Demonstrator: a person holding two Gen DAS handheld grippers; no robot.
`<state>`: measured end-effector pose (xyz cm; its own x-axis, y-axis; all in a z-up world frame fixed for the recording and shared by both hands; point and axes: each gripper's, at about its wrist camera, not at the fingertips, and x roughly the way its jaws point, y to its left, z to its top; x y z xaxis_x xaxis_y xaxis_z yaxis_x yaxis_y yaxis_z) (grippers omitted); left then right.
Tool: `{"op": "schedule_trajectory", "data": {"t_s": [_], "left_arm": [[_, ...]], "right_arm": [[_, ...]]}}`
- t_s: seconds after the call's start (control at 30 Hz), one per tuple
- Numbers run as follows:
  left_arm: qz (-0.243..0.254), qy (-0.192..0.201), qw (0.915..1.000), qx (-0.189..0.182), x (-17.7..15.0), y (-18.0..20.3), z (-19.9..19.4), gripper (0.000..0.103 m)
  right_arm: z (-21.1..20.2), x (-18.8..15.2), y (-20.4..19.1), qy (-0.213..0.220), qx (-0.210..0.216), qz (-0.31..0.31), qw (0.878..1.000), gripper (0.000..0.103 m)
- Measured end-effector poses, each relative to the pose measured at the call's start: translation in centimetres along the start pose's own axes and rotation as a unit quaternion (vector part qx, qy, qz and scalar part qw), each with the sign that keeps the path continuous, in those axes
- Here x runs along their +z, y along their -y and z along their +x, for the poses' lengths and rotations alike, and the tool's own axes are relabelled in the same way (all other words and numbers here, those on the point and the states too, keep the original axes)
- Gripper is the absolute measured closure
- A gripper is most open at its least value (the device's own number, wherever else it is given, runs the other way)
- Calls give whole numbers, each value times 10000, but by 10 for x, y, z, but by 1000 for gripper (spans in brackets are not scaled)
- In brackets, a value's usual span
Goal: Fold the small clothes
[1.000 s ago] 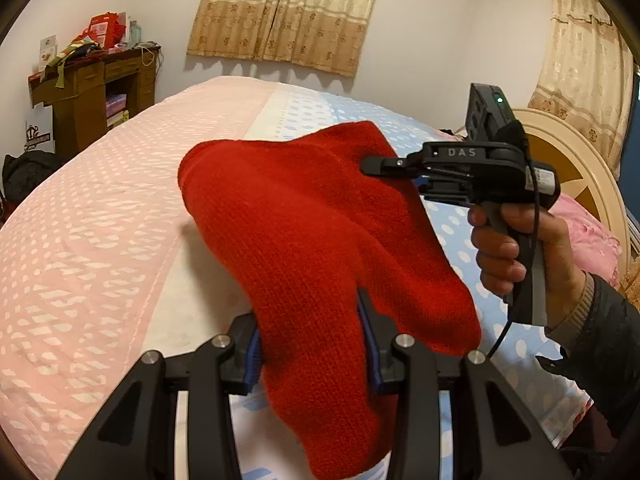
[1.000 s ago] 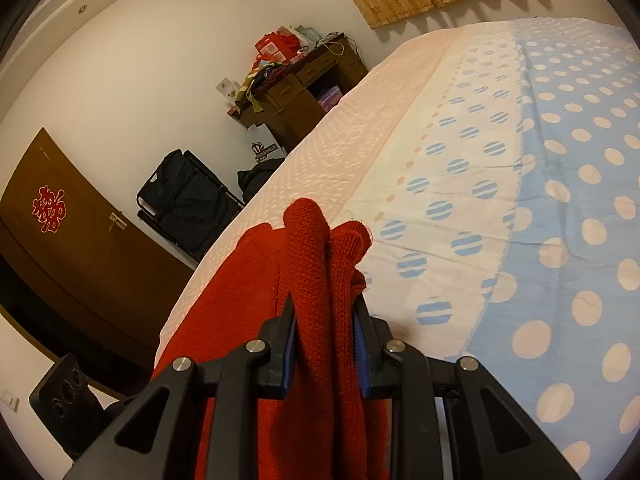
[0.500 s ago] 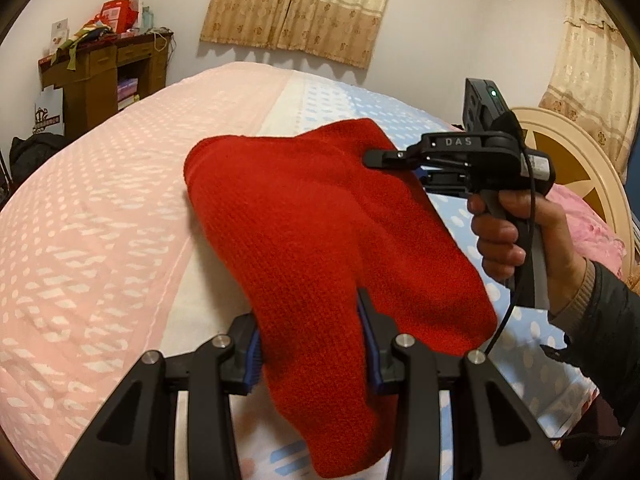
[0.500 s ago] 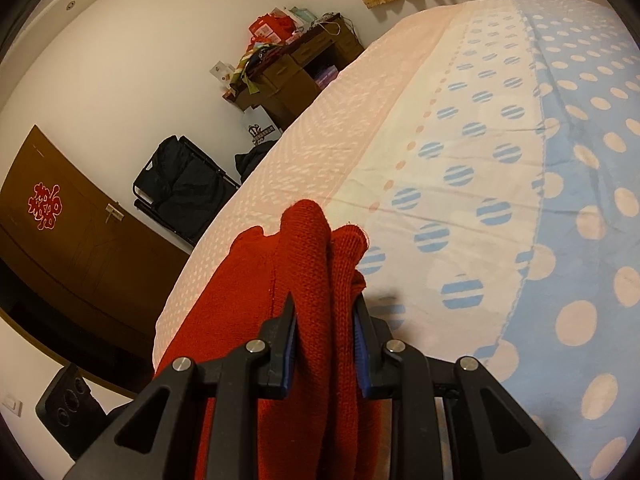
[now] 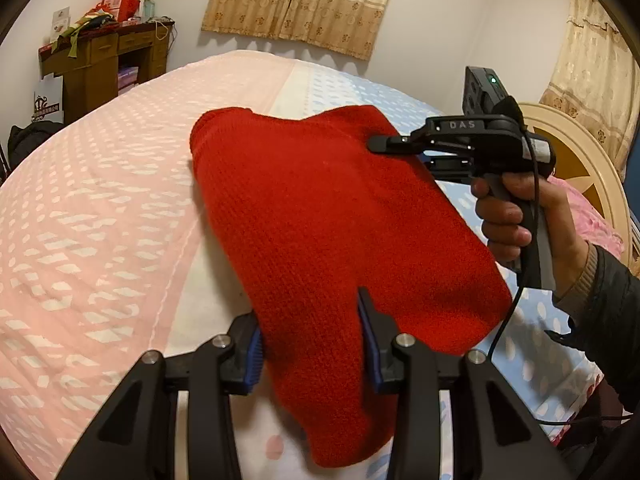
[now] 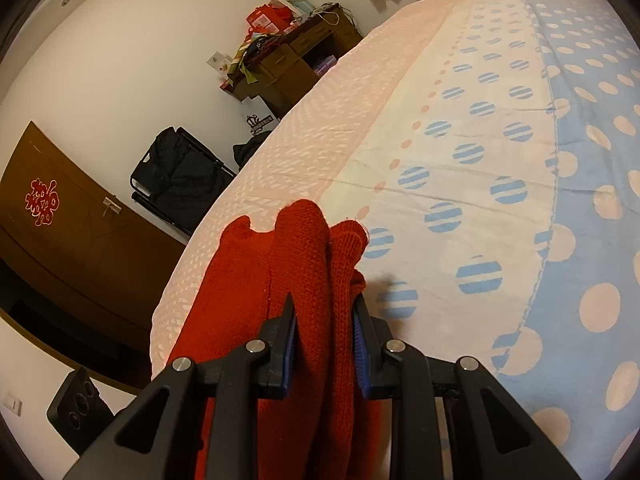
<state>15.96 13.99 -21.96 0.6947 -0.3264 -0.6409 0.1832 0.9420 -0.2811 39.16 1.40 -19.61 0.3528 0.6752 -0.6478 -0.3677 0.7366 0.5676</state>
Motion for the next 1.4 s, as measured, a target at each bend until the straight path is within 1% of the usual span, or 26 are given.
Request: {"op": "schedule_trajectory", "data": {"t_s": [0.17,0.23,0.3,0.4,0.5,0.6,0.67,0.7,0.73,0.8,0.83,0.87,0.9,0.93,0.97,1.0,1.07,1.13,1.2,1.3,1.33,1.4], "left_arm": [[-83,27,10000,-12,-3,-3,4,59],[-94,40,9999,35,-2,-2,4,55],[-83,40,9999,62,-3,-2,2,54],[-37,26,9999,153,-1,0,0,50],[46,86,9997,215,0,3,-8,49],[154,350,9983,441,5,4,-21,42],[155,565,9966,582,13,1,-28,32],[93,629,9960,629,16,-1,-29,22],[31,666,9956,665,19,-3,-29,19],[-39,611,9957,703,23,-9,-20,19],[-52,542,9954,786,24,-11,-14,19],[-75,336,9940,1037,23,-16,-1,19],[-115,178,9928,1177,22,-20,8,18],[-219,29,9917,1269,20,-27,17,16],[-360,3,9916,1244,17,-31,20,14],[-489,14,9916,1196,15,-35,20,9],[-652,13,9921,1076,11,-37,18,8],[-625,52,9919,1105,8,-32,17,8],[-524,73,9922,1126,4,-24,16,8],[-410,62,9920,1195,-2,-12,8,8],[-379,62,9920,1205,-2,-9,3,8],[-240,102,9918,1247,-1,-2,-9,8]], "right_arm": [[17,-1,8,-141,-266,69,9995,78],[22,-3,12,-212,-388,106,9990,78],[24,-5,16,-236,-413,134,9988,77],[22,-6,18,-262,-432,122,9986,74],[10,-7,13,-182,-498,11,9986,71],[-13,-11,5,143,-583,-155,9981,71],[-34,-16,-2,394,-480,-198,9979,71],[-45,-22,-7,472,-285,-182,9983,70],[-52,-28,-12,486,-110,-195,9986,70],[-58,-43,-23,387,156,-307,9987,69],[-57,-50,-28,303,281,-349,9985,69],[-53,-58,-32,138,440,-364,9983,69],[-47,-68,-34,-79,552,-351,9978,69],[-41,-77,-34,-211,521,-349,9978,69],[-36,-84,-33,-279,323,-373,9984,69],[-31,-90,-28,-301,33,-397,9988,70],[-36,-95,-19,-129,116,-263,9995,70],[-40,-97,-16,-104,107,-190,9997,70],[-43,-100,-21,-57,-88,-418,9991,70],[-53,-106,-24,63,-287,-413,9987,69],[-59,-110,-26,129,-398,-395,9983,69],[-76,-118,-34,320,-775,-466,9954,69]]}}
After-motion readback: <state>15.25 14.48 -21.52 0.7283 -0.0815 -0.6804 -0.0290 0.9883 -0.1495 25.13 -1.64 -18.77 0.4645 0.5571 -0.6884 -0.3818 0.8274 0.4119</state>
